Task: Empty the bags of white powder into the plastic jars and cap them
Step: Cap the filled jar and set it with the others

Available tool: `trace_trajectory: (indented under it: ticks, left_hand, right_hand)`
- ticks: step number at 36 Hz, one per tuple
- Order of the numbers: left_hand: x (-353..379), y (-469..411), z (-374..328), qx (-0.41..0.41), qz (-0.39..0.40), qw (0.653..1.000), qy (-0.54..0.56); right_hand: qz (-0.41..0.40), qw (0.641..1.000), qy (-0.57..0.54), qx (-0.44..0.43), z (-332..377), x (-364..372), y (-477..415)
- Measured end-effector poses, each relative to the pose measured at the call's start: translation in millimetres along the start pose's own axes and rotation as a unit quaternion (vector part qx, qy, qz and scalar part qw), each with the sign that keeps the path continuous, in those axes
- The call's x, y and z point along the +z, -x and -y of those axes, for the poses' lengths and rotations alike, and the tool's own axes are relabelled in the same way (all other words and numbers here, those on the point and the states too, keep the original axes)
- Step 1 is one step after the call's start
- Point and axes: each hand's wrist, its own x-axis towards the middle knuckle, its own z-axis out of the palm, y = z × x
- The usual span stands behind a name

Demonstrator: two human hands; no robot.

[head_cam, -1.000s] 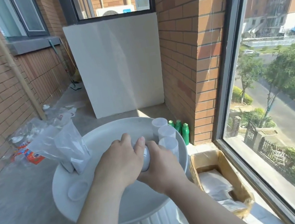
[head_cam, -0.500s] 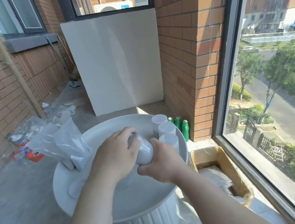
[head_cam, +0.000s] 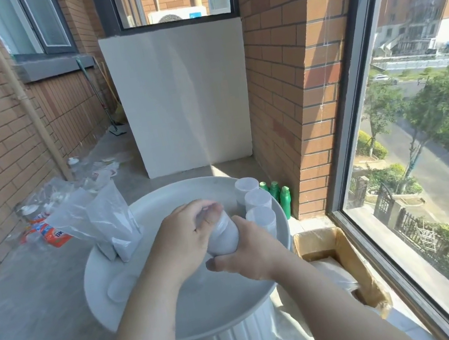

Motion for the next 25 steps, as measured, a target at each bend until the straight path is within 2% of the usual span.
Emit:
trace_trajectory:
  ticks: [3,6,8,12,18,21,25]
  left_hand:
    - [-9.3,-1.0,-0.4,-0.053,-0.084,0.994,0.035]
    - [-16.6,-3.4,14.3,-0.116,-0.164,0.979,0.008]
    - [-18.8,-3.8,29.7,-0.161,-0.190,0.969,-0.008]
    - [-16.6,-6.5,56.0,-0.237,-0.183,0.954,0.006]
    - [-7.7,-6.8,76.8,-0.283,-0.140,0.948,0.051]
    - [-3.4,-8.7,79.8,-0.288,-0.130,0.947,0.060]
    - [1.2,-14.4,81.3,-0.286,-0.129,0.946,0.086]
  right_hand:
    - [-0.047,0.992,0.115,-0.036,3.3,-3.7,-1.6]
    - [-0.086,0.991,0.093,-0.049,7.1,0.2,-5.8]
    - [-0.105,0.990,0.081,-0.056,7.9,6.0,-11.0]
    - [-0.124,0.983,0.097,-0.096,9.1,10.9,-21.1]
    - [-0.112,0.982,0.131,-0.080,10.2,22.3,-40.3]
    - [-0.098,0.971,0.204,-0.076,7.6,29.7,-48.2]
    - [-0.111,0.937,0.320,-0.083,3.6,34.2,-56.8]
